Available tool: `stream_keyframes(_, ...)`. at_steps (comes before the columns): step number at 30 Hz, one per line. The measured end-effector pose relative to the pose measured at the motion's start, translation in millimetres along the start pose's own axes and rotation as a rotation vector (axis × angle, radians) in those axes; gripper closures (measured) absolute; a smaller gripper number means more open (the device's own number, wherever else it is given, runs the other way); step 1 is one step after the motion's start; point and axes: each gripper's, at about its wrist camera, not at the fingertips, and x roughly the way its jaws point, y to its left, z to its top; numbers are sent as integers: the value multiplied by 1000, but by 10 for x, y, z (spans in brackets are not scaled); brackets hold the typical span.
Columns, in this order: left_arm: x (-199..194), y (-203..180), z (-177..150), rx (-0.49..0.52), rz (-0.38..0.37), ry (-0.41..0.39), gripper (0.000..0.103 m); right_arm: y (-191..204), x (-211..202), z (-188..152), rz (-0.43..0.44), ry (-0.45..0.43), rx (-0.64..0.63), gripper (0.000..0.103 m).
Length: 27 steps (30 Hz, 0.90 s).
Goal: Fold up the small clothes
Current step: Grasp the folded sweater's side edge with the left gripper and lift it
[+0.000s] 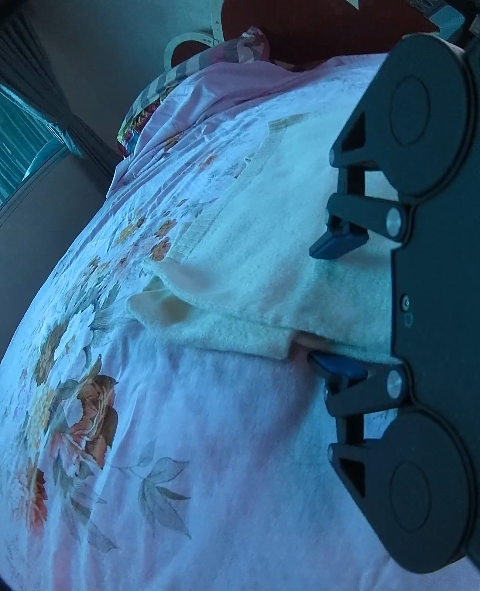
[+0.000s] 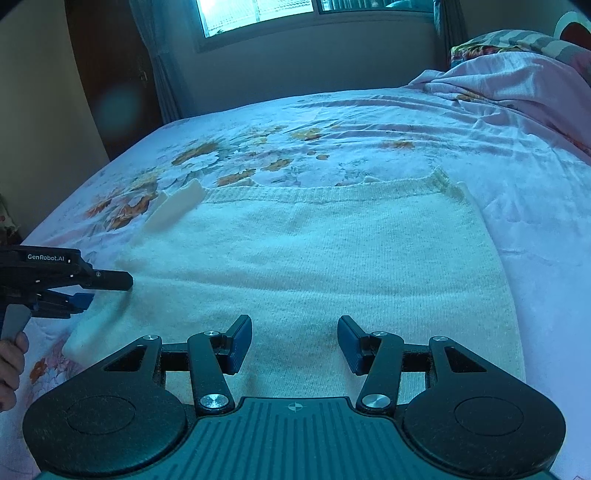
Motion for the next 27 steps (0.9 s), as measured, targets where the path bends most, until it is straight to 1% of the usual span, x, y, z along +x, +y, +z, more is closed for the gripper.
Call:
stream_keyframes(6,254,110,85,-69,-144,6,52,-39,95,45,-2,-5,3,52)
stream_keyframes(7,285,112,94,-79,-154,2,58,-47,118,50,-4,-5,3,52)
stream_keyframes(8,318,108,100,-84,-152,1,68,-53,139,58,-5,-5,1,52)
stream_keyframes(10,373,111,108,-103,-146,2,82,-60,185,86,-10,-7,-13,52)
stream_keyframes(11,391,115,113,-117,-144,3,86,-60,211,105,-18,-7,-20,52)
stream_keyframes(12,389,105,118,-120,-138,-1,86,-66,239,132,-25,-7,-25,52)
stream_keyframes(14,361,33,121,-100,-114,-11,90,-78,292,206,-40,-8,-23,52)
stream_keyframes(16,295,-52,123,-76,-95,-28,91,-77,334,283,-53,-13,-22,52)
stream_keyframes(19,163,-235,158,-37,-114,-50,92,-23,404,325,-50,-15,-42,52)
stream_keyframes(21,80,-439,182,28,-122,-56,92,39,548,263,-36,41,-79,52)
stream_keyframes(23,20,-667,193,80,-136,-55,92,111,646,181,-73,49,-152,52)
stream_keyframes(24,2,-779,195,103,-141,-53,92,120,647,188,-77,53,-156,52)
stream_keyframes(25,-14,-919,181,131,-149,-51,92,99,625,201,-66,54,-135,52)
stream_keyframes(27,5,-1172,147,163,-169,-34,92,-49,490,236,-26,32,-40,52)
